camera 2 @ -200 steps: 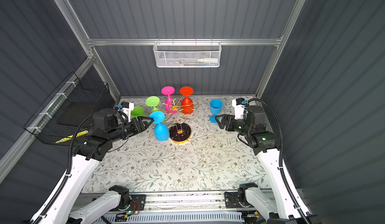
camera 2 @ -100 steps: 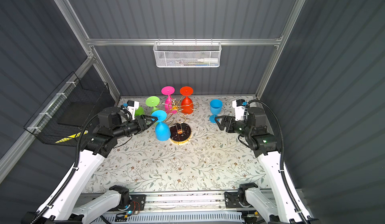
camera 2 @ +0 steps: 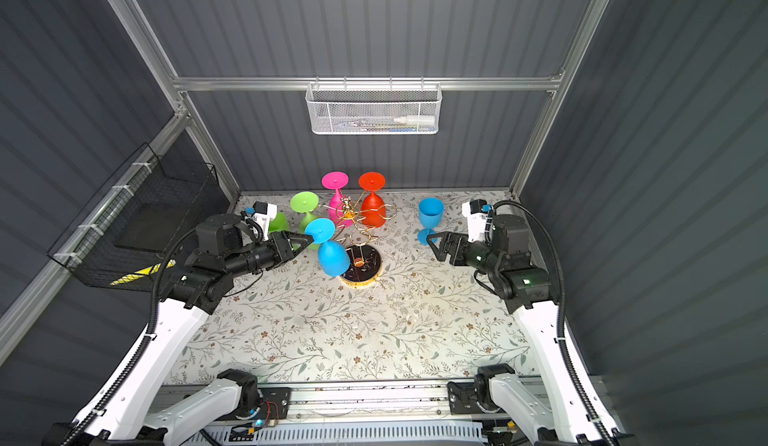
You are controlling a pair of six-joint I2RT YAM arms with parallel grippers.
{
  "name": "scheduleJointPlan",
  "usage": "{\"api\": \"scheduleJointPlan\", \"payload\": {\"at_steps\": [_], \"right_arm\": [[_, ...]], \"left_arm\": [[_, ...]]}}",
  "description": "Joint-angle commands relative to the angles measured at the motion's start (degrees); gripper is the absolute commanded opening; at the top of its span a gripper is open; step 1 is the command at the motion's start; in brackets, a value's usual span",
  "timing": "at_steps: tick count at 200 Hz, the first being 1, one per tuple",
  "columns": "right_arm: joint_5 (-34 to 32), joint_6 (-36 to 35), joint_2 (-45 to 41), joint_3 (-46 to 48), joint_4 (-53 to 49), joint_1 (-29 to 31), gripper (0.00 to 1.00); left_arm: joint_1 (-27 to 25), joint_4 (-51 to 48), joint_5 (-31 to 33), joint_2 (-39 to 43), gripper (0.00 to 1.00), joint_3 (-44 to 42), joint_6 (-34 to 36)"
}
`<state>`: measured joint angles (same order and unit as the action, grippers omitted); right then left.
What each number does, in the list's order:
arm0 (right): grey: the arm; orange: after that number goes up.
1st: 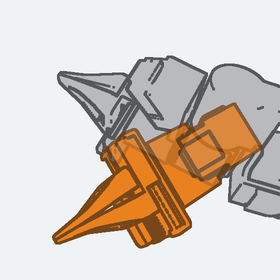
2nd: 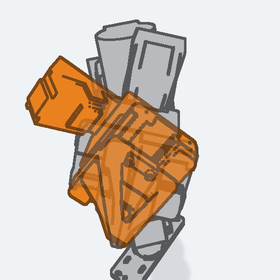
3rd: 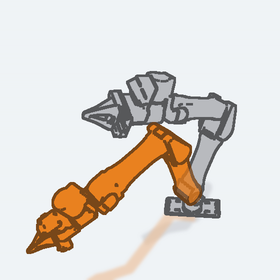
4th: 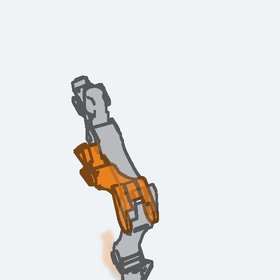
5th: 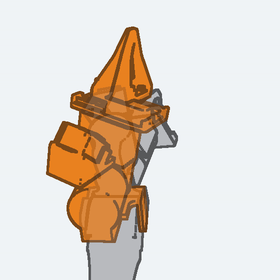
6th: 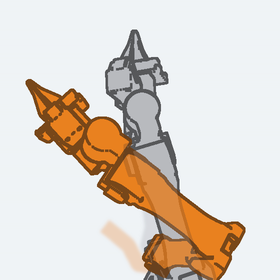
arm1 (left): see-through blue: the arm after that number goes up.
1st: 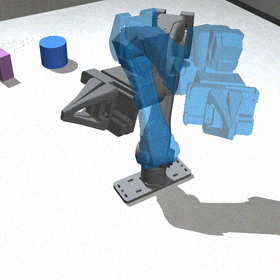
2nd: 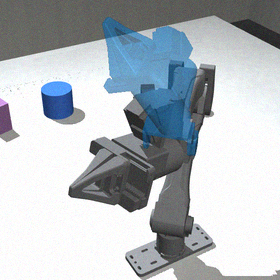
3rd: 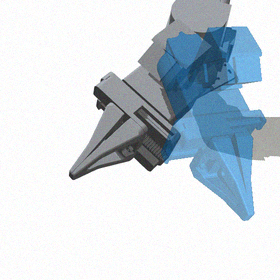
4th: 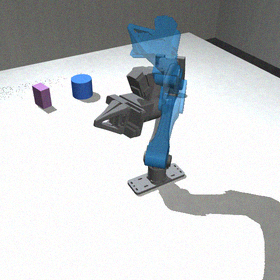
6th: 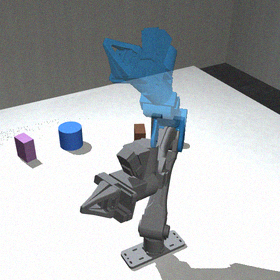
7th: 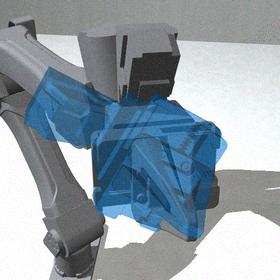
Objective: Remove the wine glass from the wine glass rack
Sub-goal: 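Position the left gripper around the stem of the second cyan glass on the rack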
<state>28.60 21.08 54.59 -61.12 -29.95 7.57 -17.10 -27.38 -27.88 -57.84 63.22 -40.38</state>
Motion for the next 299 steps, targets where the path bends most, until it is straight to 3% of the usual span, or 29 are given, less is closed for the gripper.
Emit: {"api": "scheduleJointPlan", "payload": {"at_steps": [1,77,137,178,220,299], "right_arm": [[1.2,0.6,-0.3,0.4,0.9,0.0,0.90],[1.3,0.6,-0.4,0.2,0.8,0.0,0.92],[1.1,0.4,-0.6,0.3,0.5,0.0,0.94],[1.1,0.5,-0.5,0.3,0.4,0.0,0.95],[1.3,0.6,-0.6,0.5,0.6,0.0,0.97],[1.8,0.9,-0.5,0.6,1.0,0.0,0.99]], "left_arm": [[0.5,-3.9,2.0,1.2,0.59,1.0,2.4],[0.5,6.6,-0.6,-0.3,0.68,-1.3,-1.5],[0.5,8.5,-2.2,-2.7,0.67,-2.9,-2.5],[0.5,6.4,0.0,-1.5,0.55,-2.4,-1.2],[0.5,3.6,2.2,-0.3,0.30,-1.7,0.2],[0.5,1.2,4.7,1.8,0.16,-0.3,0.0]]}}
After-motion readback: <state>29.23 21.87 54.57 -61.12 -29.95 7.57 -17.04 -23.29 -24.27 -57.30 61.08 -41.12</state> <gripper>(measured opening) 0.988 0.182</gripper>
